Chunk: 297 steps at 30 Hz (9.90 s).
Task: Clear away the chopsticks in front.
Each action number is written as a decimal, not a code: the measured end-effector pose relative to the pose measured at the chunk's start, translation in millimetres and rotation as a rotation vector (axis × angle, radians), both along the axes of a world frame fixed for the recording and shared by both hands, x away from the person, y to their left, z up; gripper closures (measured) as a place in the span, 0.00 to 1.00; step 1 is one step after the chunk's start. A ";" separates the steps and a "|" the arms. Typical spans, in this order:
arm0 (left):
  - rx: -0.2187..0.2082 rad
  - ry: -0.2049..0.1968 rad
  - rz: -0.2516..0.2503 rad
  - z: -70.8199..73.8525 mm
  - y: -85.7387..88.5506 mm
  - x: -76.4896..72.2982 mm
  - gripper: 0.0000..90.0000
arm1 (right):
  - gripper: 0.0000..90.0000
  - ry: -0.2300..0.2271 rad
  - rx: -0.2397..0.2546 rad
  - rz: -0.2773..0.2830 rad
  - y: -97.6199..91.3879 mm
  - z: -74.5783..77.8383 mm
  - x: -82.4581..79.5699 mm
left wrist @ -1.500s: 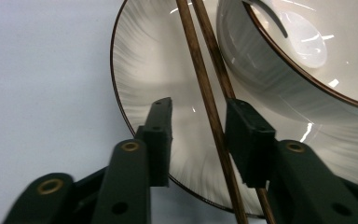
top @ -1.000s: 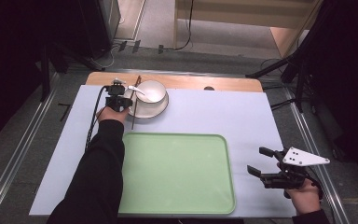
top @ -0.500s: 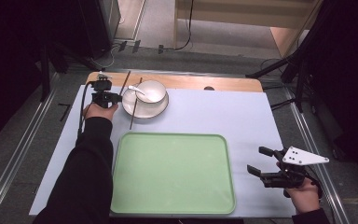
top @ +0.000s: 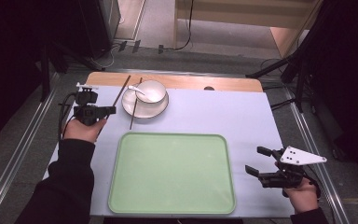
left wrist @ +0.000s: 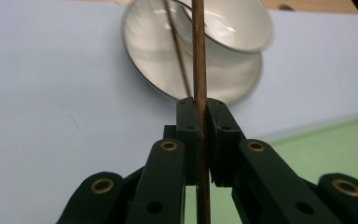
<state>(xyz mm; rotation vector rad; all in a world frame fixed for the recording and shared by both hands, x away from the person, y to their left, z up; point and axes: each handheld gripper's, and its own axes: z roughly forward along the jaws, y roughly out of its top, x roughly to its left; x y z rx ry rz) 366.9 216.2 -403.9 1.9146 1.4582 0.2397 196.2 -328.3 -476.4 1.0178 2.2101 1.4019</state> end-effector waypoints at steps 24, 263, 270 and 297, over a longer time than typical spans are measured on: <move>-0.036 0.173 -0.074 -61.5 -24.1 -126.0 0.95 | 0.19 -0.014 -0.001 0.012 3.3 2.8 -0.6; -0.033 0.135 -0.232 -73.4 -54.5 -113.2 0.96 | 0.19 0.001 0.004 0.005 2.8 0.6 1.1; -0.042 0.187 -0.226 -90.1 -59.4 -115.6 0.96 | 0.19 0.001 0.004 0.002 2.1 0.5 1.0; 0.086 0.199 -0.151 -97.9 -51.2 -113.0 0.91 | 0.19 -0.001 0.010 0.006 1.4 0.4 0.6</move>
